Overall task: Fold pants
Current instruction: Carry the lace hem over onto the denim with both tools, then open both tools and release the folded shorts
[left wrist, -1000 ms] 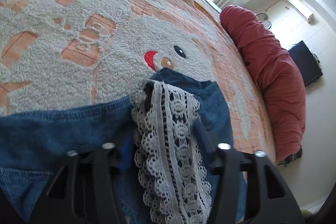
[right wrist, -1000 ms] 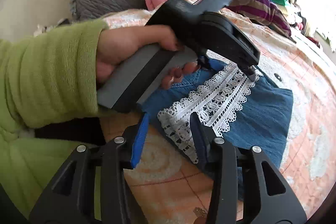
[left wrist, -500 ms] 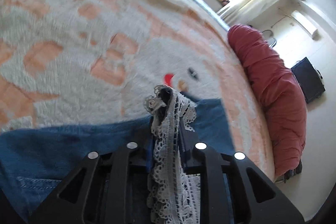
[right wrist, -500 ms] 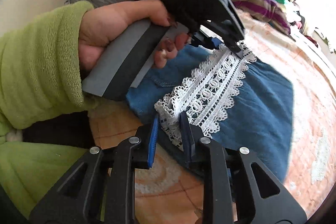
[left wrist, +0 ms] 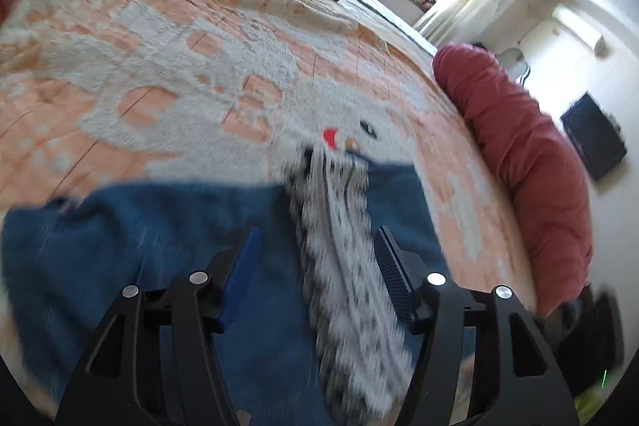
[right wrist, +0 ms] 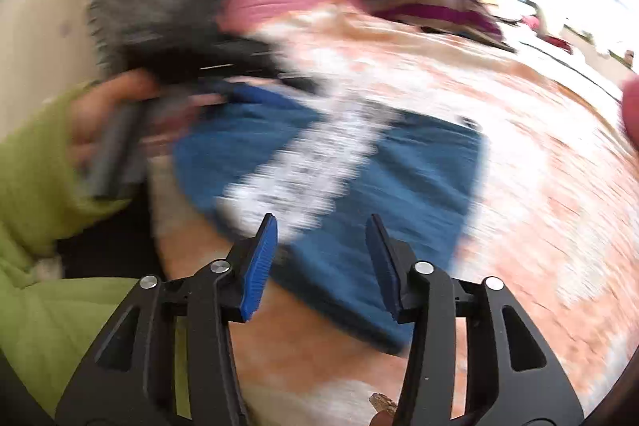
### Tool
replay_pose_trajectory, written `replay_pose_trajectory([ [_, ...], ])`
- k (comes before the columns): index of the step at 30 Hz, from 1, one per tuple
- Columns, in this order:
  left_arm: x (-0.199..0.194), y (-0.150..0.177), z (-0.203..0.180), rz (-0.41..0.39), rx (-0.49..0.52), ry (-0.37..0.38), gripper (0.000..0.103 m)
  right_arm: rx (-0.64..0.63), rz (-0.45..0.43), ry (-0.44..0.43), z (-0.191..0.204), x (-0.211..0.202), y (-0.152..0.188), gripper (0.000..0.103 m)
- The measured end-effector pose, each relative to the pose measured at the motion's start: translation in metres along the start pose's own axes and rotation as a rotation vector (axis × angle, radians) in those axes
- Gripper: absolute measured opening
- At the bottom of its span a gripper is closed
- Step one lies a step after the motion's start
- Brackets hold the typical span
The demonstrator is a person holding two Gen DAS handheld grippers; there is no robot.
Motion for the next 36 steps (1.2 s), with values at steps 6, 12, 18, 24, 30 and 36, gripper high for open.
replay_pose_trajectory([
  [6,-0.010,0.053,-0.017,0.043,0.078,-0.095,0.050,0.065,0.011,0.050,-0.031,0.002,0.010,0.043],
  [12,-0.006,0.070,-0.039,0.068,0.193,-0.155,0.035,0.042,0.033,0.012,-0.016,0.018,0.004,0.043],
  [18,0.007,0.097,-0.040,0.168,0.259,-0.209,0.029,0.027,0.129,0.057,-0.024,0.034,0.032,0.043],
  [24,0.002,0.099,-0.038,0.160,0.257,-0.195,0.031,0.101,0.141,0.029,-0.040,0.036,0.048,0.043],
  [30,0.001,0.097,-0.041,0.153,0.248,-0.188,0.031,0.091,0.141,0.047,-0.038,0.033,0.046,0.044],
  [36,-0.008,0.098,-0.044,0.137,0.250,-0.186,0.032,0.093,0.113,0.050,-0.036,0.020,0.040,0.050],
])
Point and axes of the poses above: each gripper's, at about its wrist camera, not at the fingertips, and x roughly the way its jaws point, z to its left, y to its underside, the point moved 4 cm from there along x, roughly the way its jaws point, and after that the axes turned 11 degrees about y, right-handed, at the moved point
